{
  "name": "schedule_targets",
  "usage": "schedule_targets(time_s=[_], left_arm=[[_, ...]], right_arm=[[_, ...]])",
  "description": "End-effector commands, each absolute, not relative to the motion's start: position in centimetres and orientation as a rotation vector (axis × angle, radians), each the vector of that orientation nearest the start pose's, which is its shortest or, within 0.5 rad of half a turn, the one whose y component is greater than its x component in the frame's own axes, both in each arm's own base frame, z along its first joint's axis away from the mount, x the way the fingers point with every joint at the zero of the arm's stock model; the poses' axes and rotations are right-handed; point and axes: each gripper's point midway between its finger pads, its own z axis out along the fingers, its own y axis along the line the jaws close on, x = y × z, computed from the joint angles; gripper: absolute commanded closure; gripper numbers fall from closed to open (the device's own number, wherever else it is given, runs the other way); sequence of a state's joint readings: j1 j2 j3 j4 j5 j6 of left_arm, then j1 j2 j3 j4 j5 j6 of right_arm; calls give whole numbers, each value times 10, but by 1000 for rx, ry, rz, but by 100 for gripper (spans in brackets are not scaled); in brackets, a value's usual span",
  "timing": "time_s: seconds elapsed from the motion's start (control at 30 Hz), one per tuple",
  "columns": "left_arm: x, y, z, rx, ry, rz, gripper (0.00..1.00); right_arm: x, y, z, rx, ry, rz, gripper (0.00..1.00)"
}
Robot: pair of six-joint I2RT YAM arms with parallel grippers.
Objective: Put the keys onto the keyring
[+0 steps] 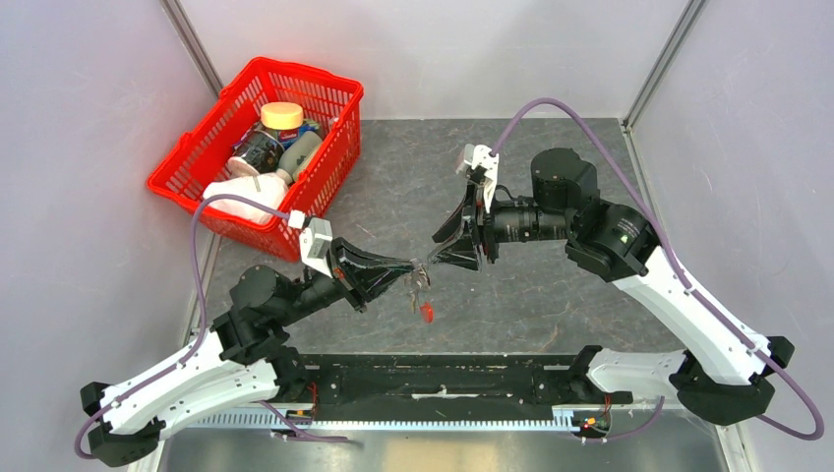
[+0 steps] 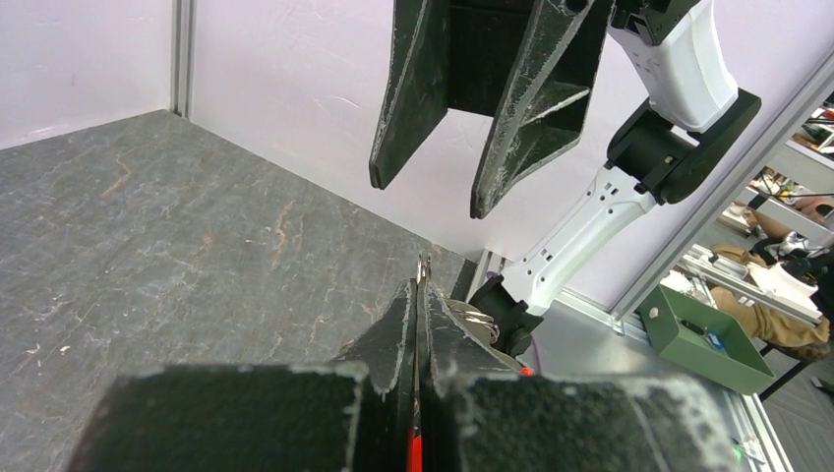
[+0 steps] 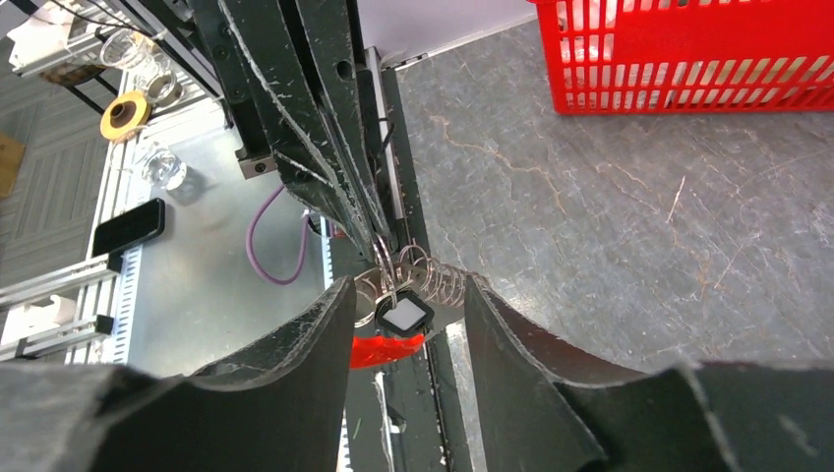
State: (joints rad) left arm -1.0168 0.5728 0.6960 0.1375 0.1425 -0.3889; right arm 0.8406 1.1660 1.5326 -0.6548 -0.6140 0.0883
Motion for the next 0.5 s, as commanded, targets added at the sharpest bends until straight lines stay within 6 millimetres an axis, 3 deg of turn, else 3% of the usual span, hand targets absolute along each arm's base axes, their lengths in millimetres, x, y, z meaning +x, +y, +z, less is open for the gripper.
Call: schedule_targets(time_s=[0.0, 0.3, 0.47], left_arm=[[103, -254, 405, 533, 1203, -1347, 98], [99, -250, 412, 523, 1183, -1364, 98], [99, -250, 413, 521, 1178, -1372, 98]], right_arm=[[140, 308, 419, -1121, 1554, 1168, 50], [110, 314, 416, -1256, 1507, 1335, 47], [115, 320, 406, -1256, 1535, 1353, 49]])
